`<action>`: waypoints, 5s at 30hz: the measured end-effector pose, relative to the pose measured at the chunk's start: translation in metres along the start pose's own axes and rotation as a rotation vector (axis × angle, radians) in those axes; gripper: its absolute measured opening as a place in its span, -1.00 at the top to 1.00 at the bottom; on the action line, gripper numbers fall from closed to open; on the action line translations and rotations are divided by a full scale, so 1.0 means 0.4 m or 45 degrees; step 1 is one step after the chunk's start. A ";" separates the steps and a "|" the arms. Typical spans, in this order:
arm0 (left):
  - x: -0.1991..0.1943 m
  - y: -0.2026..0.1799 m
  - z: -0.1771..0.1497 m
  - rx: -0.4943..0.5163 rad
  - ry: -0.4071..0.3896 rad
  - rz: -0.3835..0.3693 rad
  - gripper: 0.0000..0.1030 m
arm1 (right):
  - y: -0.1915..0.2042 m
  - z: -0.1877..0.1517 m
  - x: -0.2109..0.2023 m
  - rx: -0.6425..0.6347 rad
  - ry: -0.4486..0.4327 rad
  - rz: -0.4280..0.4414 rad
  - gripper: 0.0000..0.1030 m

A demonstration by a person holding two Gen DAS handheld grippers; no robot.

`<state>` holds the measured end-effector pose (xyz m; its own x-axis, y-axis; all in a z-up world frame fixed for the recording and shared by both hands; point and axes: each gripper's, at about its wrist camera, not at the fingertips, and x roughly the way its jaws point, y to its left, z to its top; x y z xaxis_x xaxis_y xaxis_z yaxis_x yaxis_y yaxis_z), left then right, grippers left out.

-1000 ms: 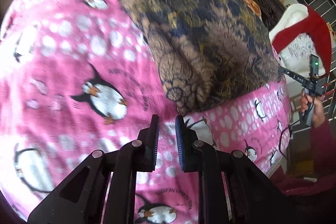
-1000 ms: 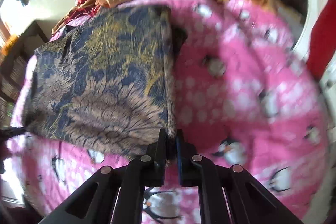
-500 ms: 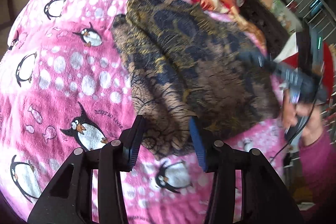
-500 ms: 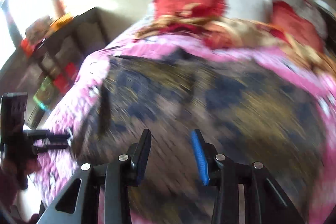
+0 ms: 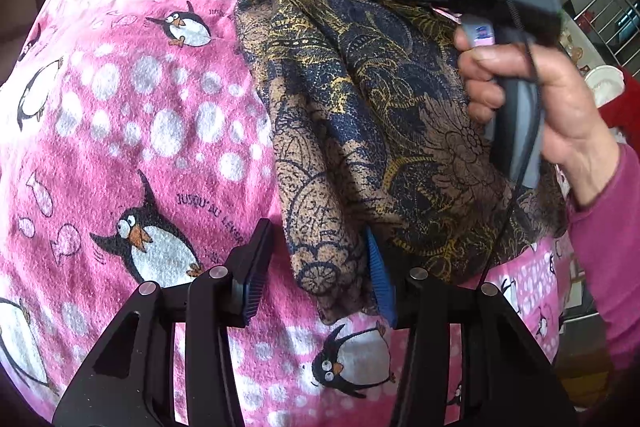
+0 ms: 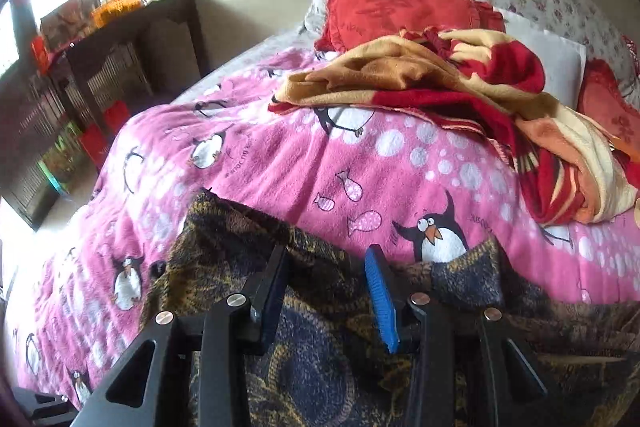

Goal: Fold small clothes

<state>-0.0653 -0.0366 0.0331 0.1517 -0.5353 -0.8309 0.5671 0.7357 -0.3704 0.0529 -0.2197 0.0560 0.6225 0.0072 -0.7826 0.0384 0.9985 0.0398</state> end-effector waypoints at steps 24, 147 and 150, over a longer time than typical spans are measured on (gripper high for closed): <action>0.019 -0.052 -0.014 0.050 -0.041 0.114 0.06 | -0.002 -0.085 -0.099 0.106 0.081 0.073 0.12; 0.206 -0.641 0.006 0.585 0.037 -0.054 -0.35 | -0.649 -0.482 -0.591 0.694 -0.175 -0.135 -0.01; 0.220 -0.650 0.005 0.596 0.040 -0.037 -0.35 | -0.677 -0.424 -0.522 0.730 -0.156 -0.090 -0.01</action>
<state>-0.1980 -0.2758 0.0572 0.1101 -0.5347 -0.8378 0.8760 0.4504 -0.1723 -0.2200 -0.4821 0.1034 0.6877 -0.0985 -0.7193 0.4779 0.8072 0.3464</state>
